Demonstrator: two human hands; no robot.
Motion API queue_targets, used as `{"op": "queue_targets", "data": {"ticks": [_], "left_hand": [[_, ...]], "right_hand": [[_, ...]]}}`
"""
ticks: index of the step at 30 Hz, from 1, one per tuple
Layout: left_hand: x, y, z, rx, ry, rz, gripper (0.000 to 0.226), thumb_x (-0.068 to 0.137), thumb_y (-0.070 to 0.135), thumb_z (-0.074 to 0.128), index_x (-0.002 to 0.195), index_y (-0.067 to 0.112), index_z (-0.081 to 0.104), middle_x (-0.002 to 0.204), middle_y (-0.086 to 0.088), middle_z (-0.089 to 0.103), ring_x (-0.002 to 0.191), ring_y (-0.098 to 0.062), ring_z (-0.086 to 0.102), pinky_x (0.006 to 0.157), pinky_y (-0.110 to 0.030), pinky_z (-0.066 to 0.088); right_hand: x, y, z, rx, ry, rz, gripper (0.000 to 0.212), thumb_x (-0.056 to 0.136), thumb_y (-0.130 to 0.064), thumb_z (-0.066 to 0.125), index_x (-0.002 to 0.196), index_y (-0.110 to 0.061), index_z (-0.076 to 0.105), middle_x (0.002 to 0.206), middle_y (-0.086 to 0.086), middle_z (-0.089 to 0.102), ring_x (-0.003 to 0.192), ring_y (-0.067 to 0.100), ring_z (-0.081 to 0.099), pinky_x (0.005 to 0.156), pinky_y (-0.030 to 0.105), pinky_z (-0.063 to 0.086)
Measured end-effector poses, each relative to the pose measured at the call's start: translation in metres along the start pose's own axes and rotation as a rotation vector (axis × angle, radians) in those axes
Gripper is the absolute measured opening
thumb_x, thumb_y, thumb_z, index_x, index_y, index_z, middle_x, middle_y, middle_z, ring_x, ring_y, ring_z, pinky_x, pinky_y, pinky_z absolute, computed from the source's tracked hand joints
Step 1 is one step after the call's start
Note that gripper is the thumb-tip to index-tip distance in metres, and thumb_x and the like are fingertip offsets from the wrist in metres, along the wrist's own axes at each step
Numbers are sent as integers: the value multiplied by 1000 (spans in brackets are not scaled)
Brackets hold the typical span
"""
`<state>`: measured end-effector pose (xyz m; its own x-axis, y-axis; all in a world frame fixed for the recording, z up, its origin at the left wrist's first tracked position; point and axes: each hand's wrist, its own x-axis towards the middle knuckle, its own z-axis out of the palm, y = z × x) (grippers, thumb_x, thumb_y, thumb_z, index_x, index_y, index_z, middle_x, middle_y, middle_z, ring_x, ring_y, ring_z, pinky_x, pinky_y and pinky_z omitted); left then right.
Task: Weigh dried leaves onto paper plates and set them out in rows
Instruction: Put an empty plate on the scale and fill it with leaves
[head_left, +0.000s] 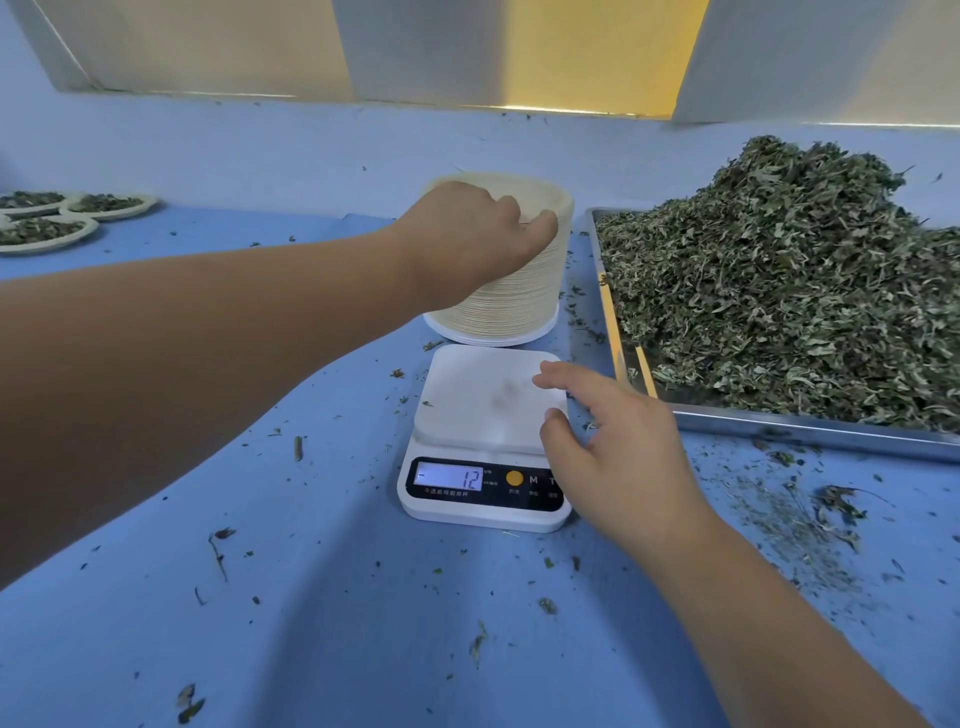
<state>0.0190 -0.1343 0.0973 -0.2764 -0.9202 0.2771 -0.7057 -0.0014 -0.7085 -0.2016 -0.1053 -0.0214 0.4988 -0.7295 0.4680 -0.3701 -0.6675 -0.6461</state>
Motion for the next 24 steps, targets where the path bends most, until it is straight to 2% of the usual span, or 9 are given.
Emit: {"op": "queue_targets", "data": {"ticks": [3, 6, 9, 11, 14, 17, 20, 22, 24], "left_hand": [[-1, 1, 1, -24, 35, -12, 80, 82, -8, 55, 152, 9, 21, 89, -10, 38, 66, -31, 47, 48, -34, 19], [-1, 0, 3, -89, 62, -52, 79, 84, -6, 56, 154, 11, 22, 91, -9, 35, 64, -31, 45, 48, -35, 21], [2, -9, 3, -175, 97, -133, 72, 84, -6, 56, 149, 10, 30, 87, -11, 42, 51, -24, 30, 49, -32, 14], [6, -14, 1, -234, 137, -172, 67, 82, -10, 54, 144, 8, 35, 82, -11, 43, 49, -22, 24, 48, -31, 13], [6, -15, 1, -304, 196, -230, 51, 80, -11, 54, 128, 6, 46, 85, -12, 45, 59, -28, 37, 50, -34, 23], [6, -15, 7, -529, 237, -558, 25, 79, -3, 50, 100, 9, 58, 96, -9, 52, 84, -30, 47, 65, -38, 36], [4, -12, 17, -884, 370, -829, 29, 80, -1, 48, 93, 10, 71, 107, -7, 60, 101, -25, 55, 79, -32, 43], [-2, -4, 20, -1042, 518, -914, 31, 82, -3, 51, 90, 13, 76, 120, -2, 62, 116, -19, 56, 89, -19, 42], [-10, 7, 17, -1196, 632, -1006, 36, 85, -5, 53, 81, 23, 76, 122, 6, 58, 115, 0, 55, 86, -6, 36]], "right_hand": [[-1, -1, 0, -1, -1, -2, 32, 93, -19, 60, 120, -35, 66, 112, -12, 71, 98, -7, 51, 78, 4, 40], [-1, -3, 0, -18, -5, -8, 32, 94, -20, 59, 121, -34, 66, 121, -17, 67, 97, -12, 50, 77, 0, 38], [0, -4, -1, -25, -12, -23, 32, 94, -19, 59, 121, -32, 67, 128, -19, 65, 92, -23, 49, 79, -4, 33], [0, -4, -1, -30, -11, -28, 32, 94, -19, 59, 122, -31, 67, 129, -18, 64, 90, -24, 50, 79, -6, 31], [1, -5, 0, -38, -16, -23, 32, 94, -19, 59, 121, -32, 66, 127, -18, 65, 94, -18, 51, 77, -5, 33], [1, -5, 2, -34, -22, -12, 32, 93, -19, 59, 121, -35, 66, 122, -19, 66, 99, -18, 49, 76, -3, 36], [0, -4, 1, -29, -16, -20, 32, 93, -19, 60, 120, -34, 66, 123, -23, 63, 98, -15, 51, 79, -3, 35], [1, -2, 1, 0, -6, 13, 32, 92, -20, 59, 120, -35, 66, 126, -26, 61, 99, -1, 56, 78, -1, 38], [2, 0, 1, 81, 16, 83, 36, 91, -22, 58, 123, -39, 64, 123, -26, 62, 97, 3, 62, 80, 3, 42]]}}
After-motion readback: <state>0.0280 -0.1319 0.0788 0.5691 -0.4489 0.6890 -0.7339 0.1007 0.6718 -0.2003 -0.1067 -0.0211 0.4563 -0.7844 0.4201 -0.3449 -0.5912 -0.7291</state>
